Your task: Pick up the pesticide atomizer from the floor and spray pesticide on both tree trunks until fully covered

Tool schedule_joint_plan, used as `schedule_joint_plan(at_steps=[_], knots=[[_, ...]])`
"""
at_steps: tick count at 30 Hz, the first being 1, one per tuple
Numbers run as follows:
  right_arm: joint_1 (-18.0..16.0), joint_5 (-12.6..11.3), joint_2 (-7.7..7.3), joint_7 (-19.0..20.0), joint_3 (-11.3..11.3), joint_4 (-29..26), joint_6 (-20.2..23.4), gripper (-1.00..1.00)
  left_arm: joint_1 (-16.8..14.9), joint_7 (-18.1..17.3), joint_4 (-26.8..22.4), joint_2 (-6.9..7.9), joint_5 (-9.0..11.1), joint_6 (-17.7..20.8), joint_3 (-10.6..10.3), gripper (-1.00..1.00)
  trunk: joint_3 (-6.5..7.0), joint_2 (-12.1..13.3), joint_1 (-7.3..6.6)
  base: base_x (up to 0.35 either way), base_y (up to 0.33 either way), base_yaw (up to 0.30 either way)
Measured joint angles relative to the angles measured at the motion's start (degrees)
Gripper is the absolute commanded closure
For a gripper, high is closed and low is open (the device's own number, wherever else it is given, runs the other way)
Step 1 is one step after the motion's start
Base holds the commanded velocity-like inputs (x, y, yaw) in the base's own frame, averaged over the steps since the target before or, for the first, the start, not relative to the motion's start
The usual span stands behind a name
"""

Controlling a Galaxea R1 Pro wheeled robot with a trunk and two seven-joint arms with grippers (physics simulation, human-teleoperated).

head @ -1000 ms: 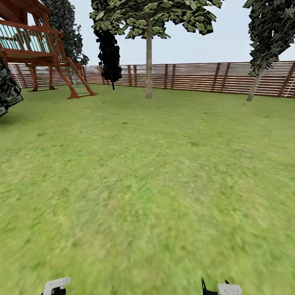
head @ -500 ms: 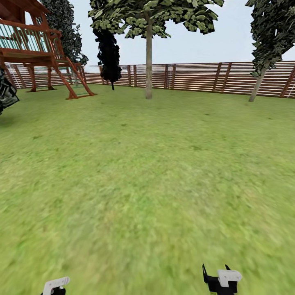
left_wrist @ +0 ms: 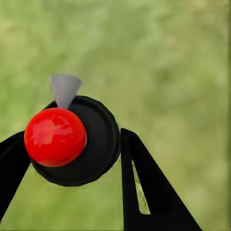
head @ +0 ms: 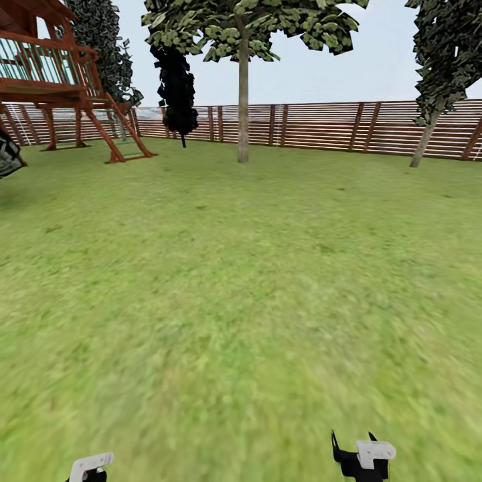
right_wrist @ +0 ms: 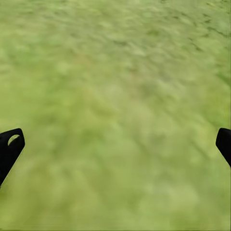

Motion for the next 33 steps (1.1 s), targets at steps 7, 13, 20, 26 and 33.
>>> schedule_joint_plan(at_steps=[7, 13, 20, 26, 33], knots=[[0.00, 0.00, 0.06, 0.00, 0.05, 0.02, 0.00, -1.00, 0.00, 0.00, 0.00, -0.09, 0.01, 0.00, 0.00, 1.00, 0.00, 0.00, 0.00, 0.340, 0.000, 0.000], [0.00, 0.00, 0.06, 0.00, 0.06, 0.04, 0.00, -1.00, 0.00, 0.00, 0.00, -0.16, 0.00, 0.00, -0.05, 1.00, 0.00, 0.00, 0.00, 0.340, 0.000, 0.000], [0.00, 0.00, 0.06, 0.00, 0.06, 0.08, 0.00, -1.00, 0.00, 0.00, 0.00, -0.21, 0.00, 0.00, -0.07, 1.00, 0.00, 0.00, 0.00, 0.340, 0.000, 0.000], [0.00, 0.00, 0.06, -0.06, 0.05, 0.08, 0.00, -1.00, 0.00, 0.00, 0.01, -0.28, 0.00, 0.00, -0.06, 1.00, 0.00, 0.00, 0.00, 0.340, 0.000, 0.000], [0.01, 0.00, 0.06, -0.09, 0.02, 0.07, 0.00, -1.00, -0.01, 0.01, 0.01, 0.06, -0.01, 0.01, 0.03, 1.00, 0.00, 0.00, 0.00, 0.340, 0.000, -0.075]])
